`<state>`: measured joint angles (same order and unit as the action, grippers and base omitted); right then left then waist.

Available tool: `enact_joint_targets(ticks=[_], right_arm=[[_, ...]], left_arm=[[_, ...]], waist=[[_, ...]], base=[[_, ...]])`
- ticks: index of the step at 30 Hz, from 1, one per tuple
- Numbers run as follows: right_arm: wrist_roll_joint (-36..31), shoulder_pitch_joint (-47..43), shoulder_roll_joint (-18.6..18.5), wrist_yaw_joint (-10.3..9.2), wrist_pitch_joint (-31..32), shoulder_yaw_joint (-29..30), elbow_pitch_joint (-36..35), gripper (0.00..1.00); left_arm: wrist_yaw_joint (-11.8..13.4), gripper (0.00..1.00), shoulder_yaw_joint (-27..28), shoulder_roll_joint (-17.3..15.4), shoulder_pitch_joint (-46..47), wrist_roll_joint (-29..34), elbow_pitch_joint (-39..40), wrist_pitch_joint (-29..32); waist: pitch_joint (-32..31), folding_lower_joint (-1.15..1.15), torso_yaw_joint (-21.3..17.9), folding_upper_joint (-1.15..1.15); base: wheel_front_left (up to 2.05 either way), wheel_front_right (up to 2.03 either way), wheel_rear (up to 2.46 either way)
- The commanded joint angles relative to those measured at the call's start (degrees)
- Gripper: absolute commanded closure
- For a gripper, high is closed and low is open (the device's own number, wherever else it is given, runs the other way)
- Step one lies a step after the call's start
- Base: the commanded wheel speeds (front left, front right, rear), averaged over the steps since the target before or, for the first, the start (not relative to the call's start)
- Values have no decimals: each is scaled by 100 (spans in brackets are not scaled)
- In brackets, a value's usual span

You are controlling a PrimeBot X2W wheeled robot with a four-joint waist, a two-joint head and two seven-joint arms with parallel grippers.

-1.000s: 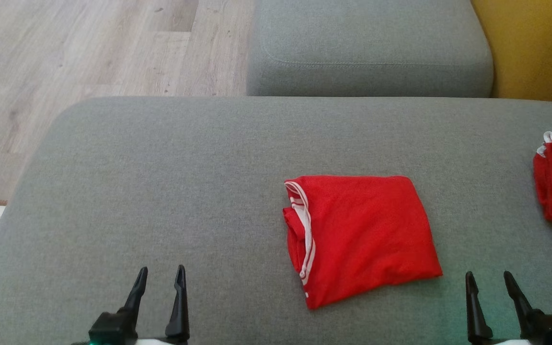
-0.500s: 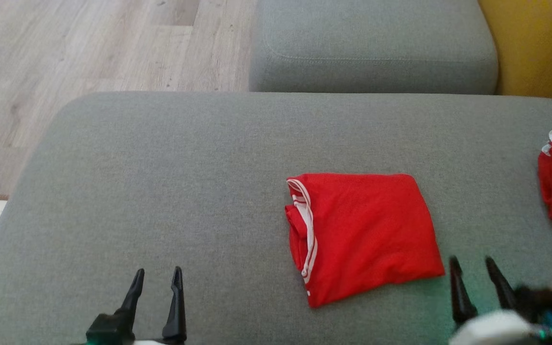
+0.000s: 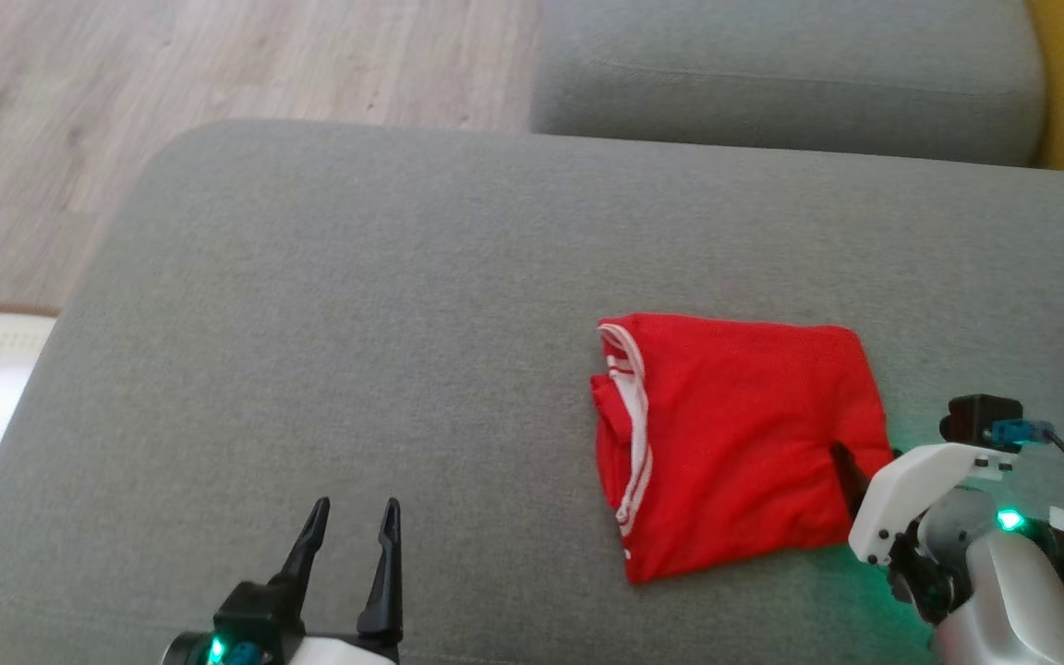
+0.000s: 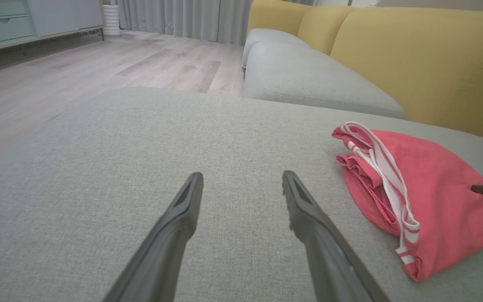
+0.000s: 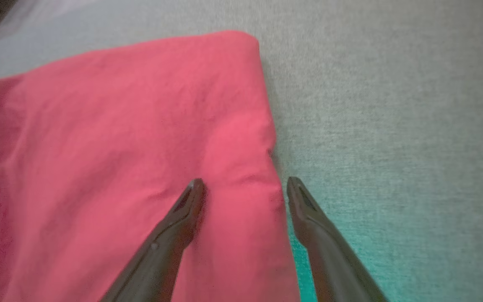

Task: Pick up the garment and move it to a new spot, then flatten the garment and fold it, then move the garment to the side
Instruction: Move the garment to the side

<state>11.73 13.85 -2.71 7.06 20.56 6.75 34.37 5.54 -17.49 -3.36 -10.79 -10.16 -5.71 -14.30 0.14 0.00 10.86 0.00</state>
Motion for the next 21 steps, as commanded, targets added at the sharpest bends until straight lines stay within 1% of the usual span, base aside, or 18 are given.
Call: enact_joint_targets(ticks=[1,3,4,5,8,9,10,12,16,21], right_arm=[[-147,362,-58,43,16,-49,30,0],[-92,521,-47,43,100,17,331,0],[5,604,-40,43,105,33,442,13],[113,697,-34,43,81,51,527,100],[271,1041,-26,43,-123,78,655,100],[182,1289,-83,43,-295,29,678,100],[109,1419,-169,43,-382,-2,677,100],[-131,1660,-439,43,-569,-115,668,100],[-395,2202,-923,43,-791,-45,735,100],[-792,2756,-1517,43,-1272,13,862,100]], left_arm=[[37,0,137,47,304,-50,144,-70],[70,0,128,47,322,-65,143,-70],[91,0,135,47,320,-75,153,-70],[119,0,150,47,311,-88,168,-70],[164,0,164,47,263,-152,205,-70],[176,0,174,47,249,-161,232,-70],[169,0,175,47,260,-152,239,-70],[134,0,176,47,305,-144,232,-70],[44,0,168,48,489,-98,230,-70],[-65,0,44,48,672,-33,213,-70]], waist=[[60,0,109,0],[79,0,132,0],[88,0,116,0],[97,0,77,0],[152,0,-202,0],[208,0,-464,0],[241,0,-593,0],[299,0,-833,0],[469,0,-1191,0],[665,0,-1319,0]], base=[[0,0,0],[0,0,0],[0,0,0],[0,0,0],[0,0,0],[0,0,0],[0,0,0],[0,0,0],[0,0,0],[0,0,0]])
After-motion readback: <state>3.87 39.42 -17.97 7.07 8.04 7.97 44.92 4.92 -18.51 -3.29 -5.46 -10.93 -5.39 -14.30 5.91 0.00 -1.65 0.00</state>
